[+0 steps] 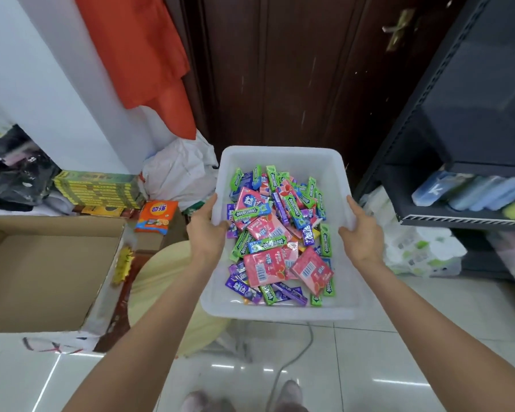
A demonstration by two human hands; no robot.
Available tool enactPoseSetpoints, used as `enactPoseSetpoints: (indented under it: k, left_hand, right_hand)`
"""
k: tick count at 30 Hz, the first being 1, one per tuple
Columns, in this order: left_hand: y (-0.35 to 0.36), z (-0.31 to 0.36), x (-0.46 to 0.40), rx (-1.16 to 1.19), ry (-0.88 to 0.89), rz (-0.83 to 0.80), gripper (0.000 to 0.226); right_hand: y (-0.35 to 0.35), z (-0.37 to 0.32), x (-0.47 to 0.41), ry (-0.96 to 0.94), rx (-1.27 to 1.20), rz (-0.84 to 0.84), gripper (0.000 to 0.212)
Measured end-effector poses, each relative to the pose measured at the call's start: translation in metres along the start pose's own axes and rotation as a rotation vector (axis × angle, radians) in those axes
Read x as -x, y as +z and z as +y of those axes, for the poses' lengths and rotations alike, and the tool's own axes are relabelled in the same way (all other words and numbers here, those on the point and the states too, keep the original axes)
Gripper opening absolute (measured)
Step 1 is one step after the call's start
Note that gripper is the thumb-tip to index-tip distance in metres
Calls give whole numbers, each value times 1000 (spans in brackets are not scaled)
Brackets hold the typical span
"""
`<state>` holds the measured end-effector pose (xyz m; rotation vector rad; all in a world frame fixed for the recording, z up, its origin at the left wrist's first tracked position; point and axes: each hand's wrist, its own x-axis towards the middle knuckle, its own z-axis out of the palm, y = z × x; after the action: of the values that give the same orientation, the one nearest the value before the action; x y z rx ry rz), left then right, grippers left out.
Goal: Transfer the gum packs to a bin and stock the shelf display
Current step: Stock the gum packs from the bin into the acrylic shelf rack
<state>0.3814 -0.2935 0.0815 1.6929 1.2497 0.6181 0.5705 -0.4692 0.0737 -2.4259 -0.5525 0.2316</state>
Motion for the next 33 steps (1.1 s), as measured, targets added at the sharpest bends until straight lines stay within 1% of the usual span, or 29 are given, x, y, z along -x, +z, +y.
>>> enactPoseSetpoints:
  k: [5,11,18,23,28,33]
  left_hand:
    - [53,49,6,8,61,-12,61]
    - [122,93,-15,14,114,-44,61]
    - [210,151,-58,16,135,-66,60]
    - [268,201,-87,14,141,-96,57]
    - [324,249,-104,11,165,-113,56]
    - [397,287,-111,13,164,-129,57]
  right_hand:
    - [-50,31,-39,5,0,33,67]
    - [-92,64,-97,36,13,64,68]
    - [-136,97,-189,50,-22,95,69]
    - [-170,117,-257,44,2,129,67]
    - [-203,145,-310,65,-21,159,66]
    - [-243,185,-363,94,-19,160,65]
